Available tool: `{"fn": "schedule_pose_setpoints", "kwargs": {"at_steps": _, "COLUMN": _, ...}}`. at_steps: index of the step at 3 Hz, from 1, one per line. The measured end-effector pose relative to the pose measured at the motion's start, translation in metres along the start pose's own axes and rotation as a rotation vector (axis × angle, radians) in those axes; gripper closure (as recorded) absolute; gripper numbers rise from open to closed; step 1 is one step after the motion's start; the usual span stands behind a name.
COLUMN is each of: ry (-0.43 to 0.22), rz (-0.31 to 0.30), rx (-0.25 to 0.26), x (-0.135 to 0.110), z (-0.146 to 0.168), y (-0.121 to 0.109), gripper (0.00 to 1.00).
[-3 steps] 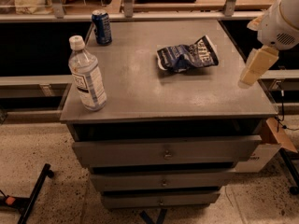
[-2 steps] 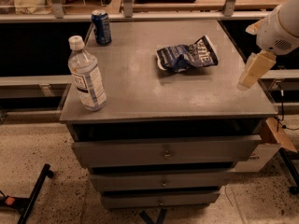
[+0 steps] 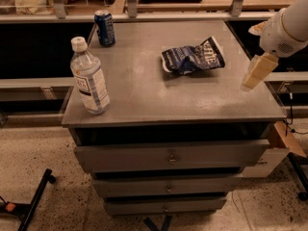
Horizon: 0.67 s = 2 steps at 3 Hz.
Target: Move blue chip bag near pepsi can
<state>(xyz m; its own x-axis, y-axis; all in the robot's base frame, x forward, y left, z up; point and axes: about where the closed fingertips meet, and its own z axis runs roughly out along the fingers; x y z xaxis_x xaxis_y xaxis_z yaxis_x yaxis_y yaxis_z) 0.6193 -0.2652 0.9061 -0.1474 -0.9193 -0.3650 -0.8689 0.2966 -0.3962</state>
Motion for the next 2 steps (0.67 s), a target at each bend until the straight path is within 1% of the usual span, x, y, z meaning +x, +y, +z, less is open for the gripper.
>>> {"fn": "schedule_pose_setpoints", "kwargs": {"at_steps": 1, "ry": -0.033, "rz": -0.006, "rx": 0.009, "x": -0.010, "z": 0.014, "y": -0.012, "gripper": 0.00}}
{"fn": "schedule_pose_setpoints", "kwargs": {"at_steps": 2, "ry": -0.061, "rz": 0.004, "rx": 0.013, "x": -0.018, "z": 0.031, "y": -0.022, "gripper": 0.00}}
